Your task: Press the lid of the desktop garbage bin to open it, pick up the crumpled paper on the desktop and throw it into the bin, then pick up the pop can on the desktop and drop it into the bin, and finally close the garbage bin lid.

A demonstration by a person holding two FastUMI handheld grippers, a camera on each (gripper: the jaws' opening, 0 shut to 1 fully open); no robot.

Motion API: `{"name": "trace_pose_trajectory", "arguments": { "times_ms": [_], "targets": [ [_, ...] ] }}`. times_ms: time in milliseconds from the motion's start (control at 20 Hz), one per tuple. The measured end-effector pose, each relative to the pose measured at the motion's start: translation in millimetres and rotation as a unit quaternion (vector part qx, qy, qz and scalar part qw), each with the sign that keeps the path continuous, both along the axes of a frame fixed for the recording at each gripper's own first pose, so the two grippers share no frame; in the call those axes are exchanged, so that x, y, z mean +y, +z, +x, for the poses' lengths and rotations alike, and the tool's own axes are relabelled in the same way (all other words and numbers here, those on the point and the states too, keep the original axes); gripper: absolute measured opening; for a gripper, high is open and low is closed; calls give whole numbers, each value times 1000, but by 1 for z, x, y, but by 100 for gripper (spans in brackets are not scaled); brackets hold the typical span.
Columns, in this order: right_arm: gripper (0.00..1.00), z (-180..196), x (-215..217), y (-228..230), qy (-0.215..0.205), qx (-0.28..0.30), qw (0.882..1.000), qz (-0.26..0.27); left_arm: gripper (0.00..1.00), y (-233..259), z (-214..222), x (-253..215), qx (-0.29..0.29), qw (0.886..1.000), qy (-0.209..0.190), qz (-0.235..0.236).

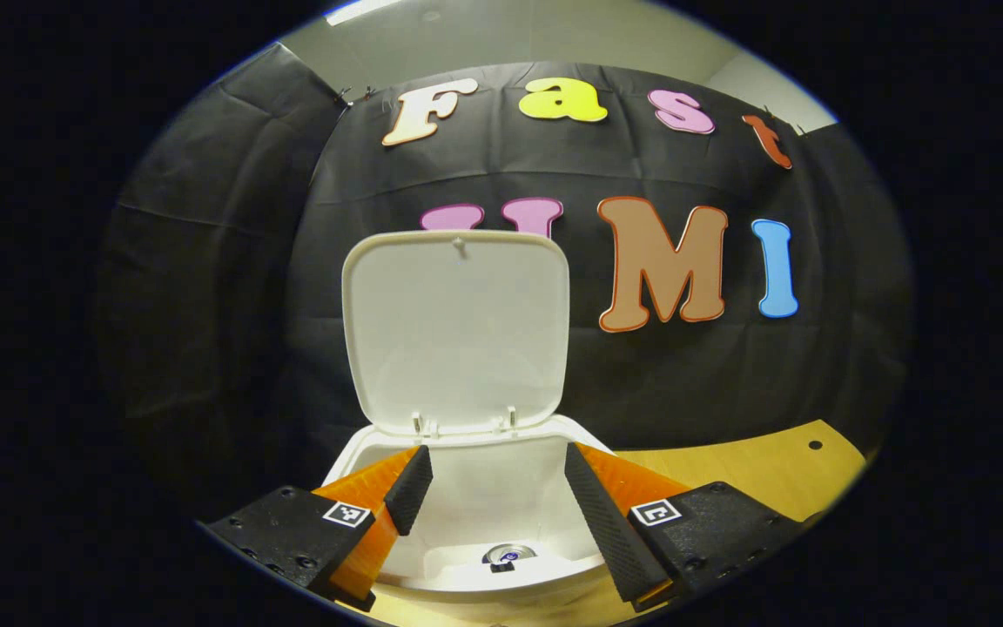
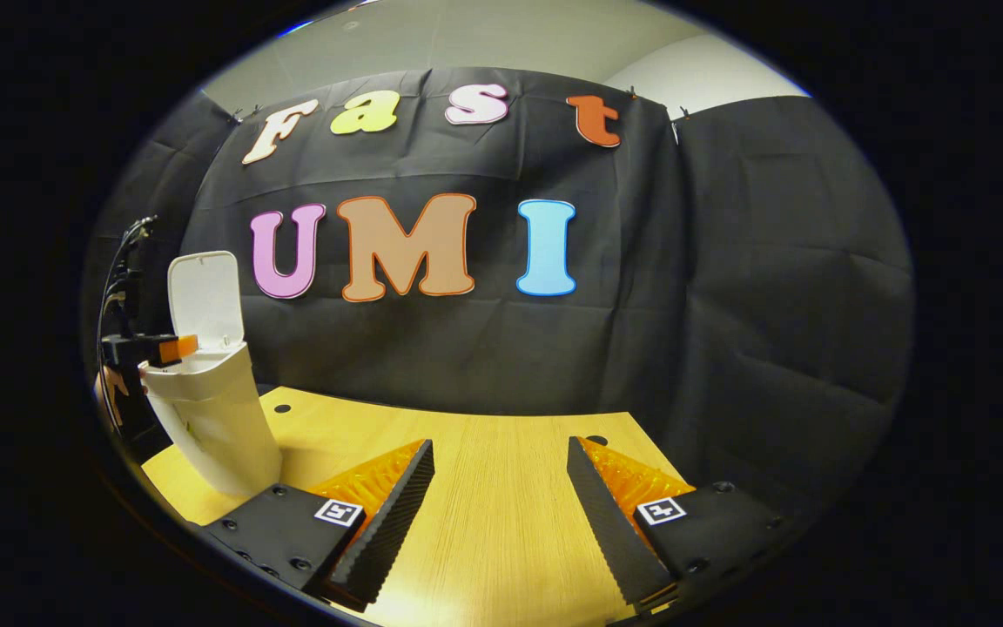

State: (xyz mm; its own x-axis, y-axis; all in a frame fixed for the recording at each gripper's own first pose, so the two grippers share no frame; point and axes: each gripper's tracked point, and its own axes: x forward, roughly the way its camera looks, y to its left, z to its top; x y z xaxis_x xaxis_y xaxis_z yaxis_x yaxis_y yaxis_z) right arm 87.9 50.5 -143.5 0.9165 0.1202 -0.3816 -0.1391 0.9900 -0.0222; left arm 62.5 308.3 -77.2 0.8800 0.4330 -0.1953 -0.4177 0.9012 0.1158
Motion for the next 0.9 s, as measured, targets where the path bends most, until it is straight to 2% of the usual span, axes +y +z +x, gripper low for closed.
{"name": "trace_pose_trajectory", "arguments": {
  "times_ms": [200, 500, 700, 900],
  "targets": [
    [98, -1, 7, -1, 13, -1, 1000, 8, 92, 53, 5, -5, -47, 998, -11, 29],
    [98, -10, 14, -9, 32, 6, 999, 23, 92, 119, 17, -9, -79, 995, -20, 59],
    [98, -19, 6, -20, 29, 20, 999, 29, 92, 157, 34, -10, -101, 993, -29, 57],
    [98, -24, 0, -22, 22, 20, 999, 32, 91, 177, 58, 7, -92, 994, -26, 53]
  ]
}}
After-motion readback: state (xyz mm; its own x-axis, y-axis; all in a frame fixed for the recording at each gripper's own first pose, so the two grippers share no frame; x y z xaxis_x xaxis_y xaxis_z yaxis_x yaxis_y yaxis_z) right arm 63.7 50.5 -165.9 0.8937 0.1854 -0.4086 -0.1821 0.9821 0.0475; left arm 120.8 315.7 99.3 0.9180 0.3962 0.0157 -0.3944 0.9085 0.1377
